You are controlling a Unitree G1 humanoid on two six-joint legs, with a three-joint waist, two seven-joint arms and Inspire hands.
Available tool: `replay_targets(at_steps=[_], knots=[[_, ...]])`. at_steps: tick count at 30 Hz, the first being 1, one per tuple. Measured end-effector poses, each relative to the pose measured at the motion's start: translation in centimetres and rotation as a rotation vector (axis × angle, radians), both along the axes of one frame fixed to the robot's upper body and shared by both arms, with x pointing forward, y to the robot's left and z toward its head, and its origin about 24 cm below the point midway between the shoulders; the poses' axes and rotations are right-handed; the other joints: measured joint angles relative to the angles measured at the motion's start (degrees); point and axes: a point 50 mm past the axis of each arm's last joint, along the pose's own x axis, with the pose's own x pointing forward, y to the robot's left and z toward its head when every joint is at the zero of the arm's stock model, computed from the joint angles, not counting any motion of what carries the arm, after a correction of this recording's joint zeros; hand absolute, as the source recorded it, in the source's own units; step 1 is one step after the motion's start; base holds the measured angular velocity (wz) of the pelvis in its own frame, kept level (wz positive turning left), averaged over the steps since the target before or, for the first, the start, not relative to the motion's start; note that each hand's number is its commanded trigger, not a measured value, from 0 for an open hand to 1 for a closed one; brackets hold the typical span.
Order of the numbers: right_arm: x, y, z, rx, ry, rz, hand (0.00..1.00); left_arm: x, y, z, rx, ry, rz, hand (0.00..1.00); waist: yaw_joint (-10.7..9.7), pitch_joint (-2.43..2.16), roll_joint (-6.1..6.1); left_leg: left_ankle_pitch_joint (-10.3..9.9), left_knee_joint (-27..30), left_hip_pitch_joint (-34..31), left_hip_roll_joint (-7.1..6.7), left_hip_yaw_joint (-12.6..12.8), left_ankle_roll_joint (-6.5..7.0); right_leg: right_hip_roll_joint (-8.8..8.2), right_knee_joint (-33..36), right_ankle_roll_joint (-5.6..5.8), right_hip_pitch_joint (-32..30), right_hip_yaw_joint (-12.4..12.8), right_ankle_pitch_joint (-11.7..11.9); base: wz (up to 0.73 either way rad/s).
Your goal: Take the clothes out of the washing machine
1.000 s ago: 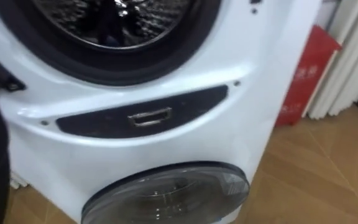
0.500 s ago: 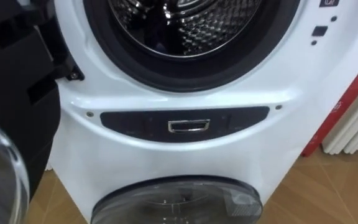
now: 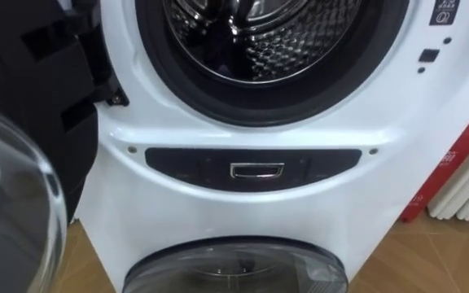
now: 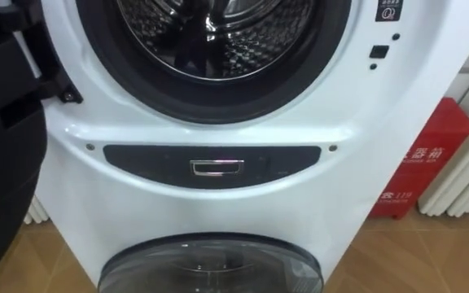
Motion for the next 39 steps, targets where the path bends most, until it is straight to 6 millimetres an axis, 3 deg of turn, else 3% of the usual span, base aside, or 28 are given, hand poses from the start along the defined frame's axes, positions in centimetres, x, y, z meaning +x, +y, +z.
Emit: replay_targets(at_steps=[6,8,9,10,13,14,16,17,20,21,23,24,26,27,28,29,30,31,32,33,34,35,37,38,39], knots=[[0.1,0.0,0.1,0.001,-0.001,0.034,0.0,0.1,-0.2,-0.1,-0.003,0.002,0.003,0.0,0.12,0.08,0.2,-0.57,1.69,0.04,0.38,-0.43,-0.58,0.39,0.93,-0.49,0.62,-0.8,-0.79,0.07],[0.3,0.0,0.1,-0.002,-0.001,0.067,0.0,0.1,-0.1,0.0,0.001,0.001,0.0,0.0,0.29,0.07,0.13,-1.97,6.99,-2.06,1.11,-0.47,-1.27,0.66,1.44,-0.96,0.44,-1.11,-1.12,0.07],[0.5,0.0,0.1,-0.004,0.0,0.081,0.0,0.5,-0.1,0.0,0.0,-0.009,-0.018,0.0,0.44,0.06,0.04,-2.6,13.73,-5.21,1.46,-0.52,-2.14,0.62,1.85,-1.37,0.04,-1.7,-1.37,0.08],[0.6,-0.2,0.2,-0.011,0.0,0.085,0.0,1.0,-0.2,0.0,-0.008,-0.02,-0.023,0.0,1.03,0.07,0.27,-2.56,20.73,-8.97,2.29,-1.24,-2.17,0.66,2.03,-1.86,-0.4,-2.11,-1.44,0.1],[0.7,-0.8,0.3,-0.036,0.001,0.085,0.0,2.8,-0.6,0.1,-0.027,-0.066,-0.04,0.0,0.76,-0.17,0.76,-1.24,31.55,-15.14,3.32,-5.06,-3.21,0.71,3.41,-3.36,-1.79,-3.77,-1.92,0.17],[0.7,-1.0,0.3,-0.042,0.002,0.085,0.0,3.0,-0.8,0.1,-0.03,-0.073,-0.042,0.0,0.82,-0.05,0.89,-0.96,33.94,-15.51,3.82,-5.13,-3.31,0.8,4.18,-3.69,-2.26,-3.77,-2.15,-0.03],[1.5,-1.6,0.7,-0.08,-0.023,0.087,0.0,3.8,-1.2,0.1,-0.055,-0.092,-0.041,0.0,0.11,0.07,2.63,-0.67,40.87,-12.22,5.15,-5.75,-4.1,1.91,7.3,-4.78,-4.06,-5.06,-3.01,-0.07],[1.6,-1.7,0.7,-0.088,-0.028,0.084,0.0,4.3,-1.2,0.1,-0.059,-0.104,-0.046,0.0,-0.29,0.03,2.9,-0.73,40.79,-11.02,5.12,-6.58,-4.2,2.14,7.67,-4.88,-4.68,-5.42,-3.05,0.21],[2.0,-2.0,1.0,-0.099,-0.066,0.053,0.0,7.1,-1.5,0.6,-0.068,-0.189,-0.081,0.0,-2.38,0.32,3.78,-2.29,33.49,-3.53,5.16,-9.25,-6.81,2.46,10.52,-5.5,-8.42,-7.9,-2.66,0.36],[2.4,-2.0,1.1,-0.101,-0.083,0.045,0.0,8.3,-1.8,0.8,-0.074,-0.224,-0.108,0.0,-2.56,0.68,4.23,-2.99,28.12,-0.18,5.79,-9.43,-7.78,2.48,11.8,-5.56,-10.06,-8.72,-2.39,0.25],[2.8,-2.0,1.2,-0.105,-0.099,0.04,0.0,9.7,-2.0,1.1,-0.078,-0.269,-0.128,0.0,-2.72,0.51,4.55,-5.78,18.84,3.4,6.24,-9.44,-8.32,2.39,13.37,-5.65,-13.43,-9.4,-1.75,0.13],[2.9,-1.9,1.2,-0.104,-0.108,0.034,0.0,10.5,-2.0,1.3,-0.078,-0.292,-0.137,0.0,-2.8,0.66,4.19,-7.8,13.07,4.72,6.23,-9.12,-7.83,2.13,13.85,-5.7,-15.29,-9.69,-0.42,0.06],[3.0,-1.7,1.2,-0.099,-0.119,0.031,0.0,10.6,-2.1,1.3,-0.081,-0.29,-0.154,0.0,-2.52,0.54,3.94,-9.13,5.88,6.18,5.7,-8.88,-6.61,1.61,13.42,-5.3,-17.35,-10.05,2.17,0.06],[3.2,-1.7,1.2,-0.097,-0.124,0.031,0.0,10.3,-2.3,1.1,-0.088,-0.274,-0.16,0.0,-2.59,0.5,3.7,-9.55,3.28,6.2,4.78,-8.19,-4.61,1.22,12.17,-4.82,-17.76,-10.19,4.58,0.03],[3.0,-1.5,1.1,-0.091,-0.121,0.033,0.0,10.0,-2.3,1.0,-0.092,-0.262,-0.166,0.0,-2.85,0.03,2.62,-8.97,3.54,4.58,3.37,-7.26,-1.86,0.25,9.4,-4.31,-17.69,-9.75,7.87,0.04],[2.9,-1.3,1.1,-0.083,-0.115,0.037,0.0,9.6,-2.3,0.8,-0.095,-0.25,-0.166,0.0,-2.89,-0.11,2.31,-8.47,3.96,3.75,2.56,-7.14,-1.1,-0.25,7.29,-3.95,-17.18,-9.46,9.82,0.07],[2.7,-1.3,1.0,-0.077,-0.106,0.038,0.0,8.8,-2.5,0.6,-0.104,-0.231,-0.164,0.0,-2.9,-0.38,1.62,-7.91,5.35,2.34,1.18,-6.31,-0.13,-1.27,3.5,-3.06,-15.95,-9.13,13.65,0.13],[2.5,-1.2,0.9,-0.075,-0.095,0.036,0.0,8.0,-2.4,0.4,-0.106,-0.214,-0.152,0.0,-2.92,-0.27,1.1,-7.42,6.66,1.34,0.27,-4.29,0.66,-2.38,2.7,-0.88,-15.4,-7.83,15.22,0.18],[2.4,-1.3,0.9,-0.071,-0.093,0.023,0.0,7.7,-2.3,0.3,-0.106,-0.203,-0.148,0.0,-3.14,-0.24,1.11,-7.24,7.2,0.99,0.37,-2.81,0.7,-3.07,4.17,0.01,-15.27,-7.52,14.49,0.29],[2.4,-1.4,0.9,-0.074,-0.093,0.009,0.0,7.3,-2.3,0.3,-0.103,-0.194,-0.146,0.0,-3.34,-0.22,1.18,-6.26,7.36,0.38,0.38,-1.24,0.99,-4.75,9.03,1.95,-14.89,-7.66,10.64,0.44],[2.4,-1.8,1.0,-0.088,-0.089,0.012,0.0,7.4,-2.3,0.3,-0.098,-0.199,-0.147,0.0,-3.3,-0.08,1.16,-5.1,7.07,-0.5,0.37,-1.13,1.17,-6.13,14.41,2.59,-13.75,-8.09,6.22,0.47],[2.4,-2.0,1.1,-0.095,-0.087,0.022,0.0,7.5,-2.3,0.3,-0.096,-0.205,-0.146,0.0,-3.28,-0.05,1.18,-4.41,6.71,-0.77,0.4,-0.94,1.11,-6.83,16.7,2.57,-12.88,-7.97,4.02,0.48],[2.2,-2.0,1.0,-0.101,-0.074,0.043,0.0,7.6,-2.2,0.4,-0.093,-0.218,-0.146,0.0,-2.79,0.01,0.79,-1.66,4.03,-0.87,0.15,1.55,1.01,-9.63,22.6,3.9,-7.88,-6.2,-2.42,0.41],[2.1,-1.8,0.9,-0.1,-0.069,0.053,0.0,7.7,-2.2,0.4,-0.094,-0.219,-0.147,0.0,-2.49,0.01,0.5,-1.07,3.53,-0.86,0.02,2.27,0.74,-10.1,23.12,4.22,-6.42,-5.87,-3.47,0.18],[2.1,-1.5,0.8,-0.095,-0.062,0.088,0.0,7.7,-2.1,0.5,-0.095,-0.222,-0.149,0.0,-1.6,0.01,-0.79,-0.51,3.34,-1.07,-0.17,3.58,0.38,-10.58,22.67,4.51,-4.01,-5.7,-5.0,-0.09]])
